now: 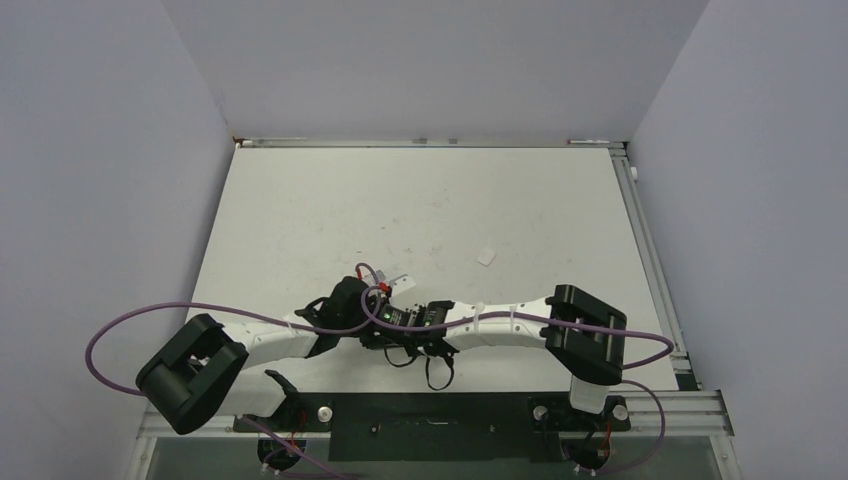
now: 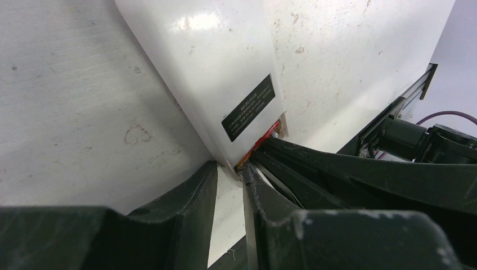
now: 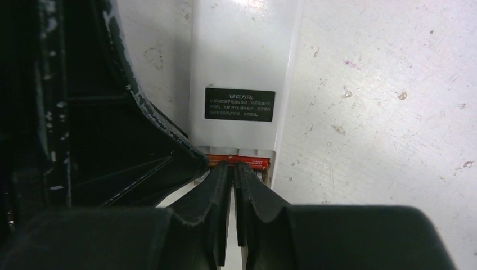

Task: Load the batteries into the remote control
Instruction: Load the battery into the remote control.

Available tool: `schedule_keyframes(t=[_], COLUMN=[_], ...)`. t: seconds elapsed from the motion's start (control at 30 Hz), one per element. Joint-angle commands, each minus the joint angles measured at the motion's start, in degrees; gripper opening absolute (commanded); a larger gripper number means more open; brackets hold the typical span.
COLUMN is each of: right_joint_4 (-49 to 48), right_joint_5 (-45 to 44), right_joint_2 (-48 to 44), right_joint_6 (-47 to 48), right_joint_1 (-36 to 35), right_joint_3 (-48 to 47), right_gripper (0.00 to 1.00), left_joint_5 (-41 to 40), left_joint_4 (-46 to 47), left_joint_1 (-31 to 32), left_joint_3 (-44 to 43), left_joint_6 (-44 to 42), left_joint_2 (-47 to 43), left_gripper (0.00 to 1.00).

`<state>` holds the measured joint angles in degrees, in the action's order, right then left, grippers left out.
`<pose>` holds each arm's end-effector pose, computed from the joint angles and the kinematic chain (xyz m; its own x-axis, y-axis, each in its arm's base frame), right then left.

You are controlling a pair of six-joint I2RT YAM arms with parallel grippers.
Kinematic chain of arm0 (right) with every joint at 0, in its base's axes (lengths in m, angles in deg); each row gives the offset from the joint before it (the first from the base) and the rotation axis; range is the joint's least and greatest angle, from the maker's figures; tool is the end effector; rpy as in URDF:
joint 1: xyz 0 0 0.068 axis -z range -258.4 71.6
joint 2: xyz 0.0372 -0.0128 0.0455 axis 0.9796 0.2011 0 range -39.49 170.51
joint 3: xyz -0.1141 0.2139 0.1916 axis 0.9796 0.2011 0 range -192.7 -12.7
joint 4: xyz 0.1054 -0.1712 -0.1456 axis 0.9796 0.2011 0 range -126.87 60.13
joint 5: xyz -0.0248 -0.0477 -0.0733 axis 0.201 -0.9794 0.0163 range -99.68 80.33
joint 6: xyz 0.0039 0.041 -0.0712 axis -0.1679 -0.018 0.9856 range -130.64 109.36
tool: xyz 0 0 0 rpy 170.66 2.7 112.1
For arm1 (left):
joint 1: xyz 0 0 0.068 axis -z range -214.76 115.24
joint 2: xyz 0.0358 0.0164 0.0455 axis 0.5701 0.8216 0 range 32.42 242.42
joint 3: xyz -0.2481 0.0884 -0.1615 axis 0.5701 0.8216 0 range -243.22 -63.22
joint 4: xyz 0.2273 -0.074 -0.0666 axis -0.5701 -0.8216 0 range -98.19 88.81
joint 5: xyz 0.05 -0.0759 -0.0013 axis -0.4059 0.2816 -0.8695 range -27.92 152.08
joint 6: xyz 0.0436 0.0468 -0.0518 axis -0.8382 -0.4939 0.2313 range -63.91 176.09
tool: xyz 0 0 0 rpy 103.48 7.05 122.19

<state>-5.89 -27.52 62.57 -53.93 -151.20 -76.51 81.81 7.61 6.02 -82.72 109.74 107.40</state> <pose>0.1249 0.3296 0.1794 -0.8027 -0.3860 -0.4545 -0.4489 0.8929 0.0345 0.1502 -0.1615 0.1454 -0.9629 -0.1707 -0.2090 0.0247 0.7154 -0.6982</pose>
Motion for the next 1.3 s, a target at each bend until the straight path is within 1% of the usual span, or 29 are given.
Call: schedule_keyframes(t=[0.0, 0.13, 0.3, 0.37, 0.43, 0.57, 0.67, 0.77, 0.87, 0.97, 1.1, 1.13, 1.17, 1.27], right_joint_4=[4.38, 6.97, 7.0, 5.99, 4.29, -1.16, -4.95, -7.11, -9.51, -10.08, -9.62, -9.59, -9.69, -9.81], right_joint_5=[-4.11, -9.56, -11.73, -11.05, -9.31, -3.28, 0.0, 1.51, 1.88, 0.22, -2.87, -3.28, -3.69, -3.58], right_joint_2=[0.72, -3.15, -9.43, -12.12, -14.92, -20.92, -23.4, -24.74, -26.35, -28.47, -31.97, -32.75, -33.41, -33.75], right_joint_6=[0.06, 0.0, 1.01, 1.62, 1.98, 2.85, 2.68, 1.59, 0.49, 0.05, 1.56, 2.45, 3.51, 7.33], right_joint_1=[-0.19, 0.68, 2.57, 3.59, 5.55, 9.22, 10.15, 10.45, 11.3, 13.24, 15.95, 16.9, 18.12, 22.93], right_joint_3=[-1.46, -3.56, -2.85, -1.33, 1.07, 7.45, 11.51, 15.47, 19.7, 22.85, 24.74, 24.84, 24.73, 23.1], right_gripper=[0.11, 0.15, 0.19, 0.25, 0.29, 0.32, 0.36, 0.37, 0.42, 0.46, 0.53, 0.57, 0.62, 0.69], left_joint_5=[-3.72, -4.39, -5.08, -5.42, -6.23, -9.62, -12.33, -14.87, -15.9, -15.26, -15.77, -16.33, -17.24, -18.81], left_joint_4=[-5.48, -6.93, -8.7, -12.25, -14.9, -20.89, -25.01, -27.79, -28.85, -28.97, -28.34, -28.09, -27.86, -27.52], left_joint_1=[0.18, 0.17, 0.18, 0.18, 0.13, 0.0, -0.17, -0.62, -1.84, -3.64, -5.07, -5.17, -5.25, -5.5], left_joint_3=[-0.33, -0.68, -1.35, -2.02, -3.06, -5.55, -7.02, -7.79, -9.21, -11.98, -16.83, -17.94, -18.99, -22.14], left_joint_6=[-3.05, -3.37, -3.59, -3.87, -4.55, -5.48, -6.24, -7.02, -8.82, -11.81, -14.6, -14.7, -14.71, -14.88], left_joint_2=[-0.57, -1.51, -3.73, -5.57, -7.9, -13.11, -16.4, -17.9, -16.57, -13.5, -8.92, -8.14, -7.22, -4.27], left_gripper=[0.22, 0.22, 0.22, 0.26, 0.31, 0.47, 0.52, 0.53, 0.56, 0.59, 0.7, 0.73, 0.77, 0.85])
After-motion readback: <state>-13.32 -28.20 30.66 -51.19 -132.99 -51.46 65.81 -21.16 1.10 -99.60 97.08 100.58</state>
